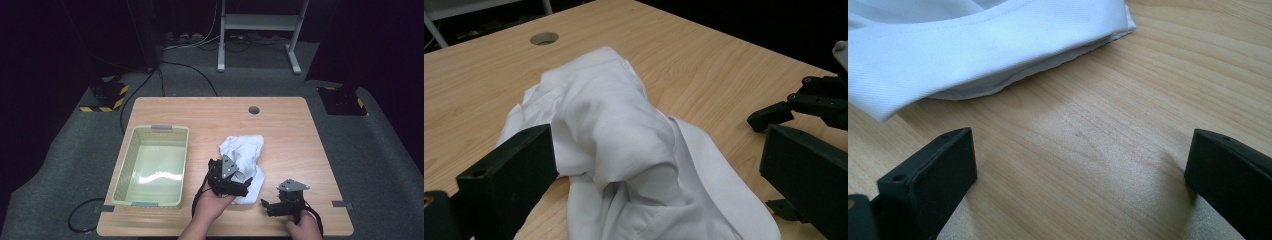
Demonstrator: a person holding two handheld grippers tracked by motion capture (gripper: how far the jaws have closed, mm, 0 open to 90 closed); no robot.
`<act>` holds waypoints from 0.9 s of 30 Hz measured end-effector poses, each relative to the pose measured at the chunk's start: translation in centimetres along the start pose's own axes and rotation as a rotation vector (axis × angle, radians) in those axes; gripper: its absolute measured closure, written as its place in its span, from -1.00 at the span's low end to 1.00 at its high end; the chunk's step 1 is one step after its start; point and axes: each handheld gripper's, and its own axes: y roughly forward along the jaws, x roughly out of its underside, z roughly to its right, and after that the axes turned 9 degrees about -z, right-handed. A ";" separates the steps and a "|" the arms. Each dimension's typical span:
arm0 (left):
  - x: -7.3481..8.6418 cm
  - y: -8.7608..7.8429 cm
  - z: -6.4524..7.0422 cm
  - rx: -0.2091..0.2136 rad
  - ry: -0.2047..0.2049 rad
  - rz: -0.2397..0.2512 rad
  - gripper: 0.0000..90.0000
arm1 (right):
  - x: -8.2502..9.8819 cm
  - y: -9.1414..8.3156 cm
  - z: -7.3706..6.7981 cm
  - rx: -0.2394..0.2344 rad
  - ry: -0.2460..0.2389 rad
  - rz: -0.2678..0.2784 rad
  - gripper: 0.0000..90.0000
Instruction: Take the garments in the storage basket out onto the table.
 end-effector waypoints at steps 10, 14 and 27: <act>0.4 -1.0 0.0 -0.007 -0.012 0.009 -0.97 | 0.0 0.0 0.0 0.000 0.000 0.000 -1.00; 0.4 -1.6 -0.1 -0.009 -0.014 0.013 -0.97 | 0.0 0.0 0.0 0.000 -0.001 0.000 -1.00; 1.1 -2.7 -0.5 -0.020 -0.035 0.020 -0.98 | 0.0 0.0 0.0 0.001 -0.004 0.000 -1.00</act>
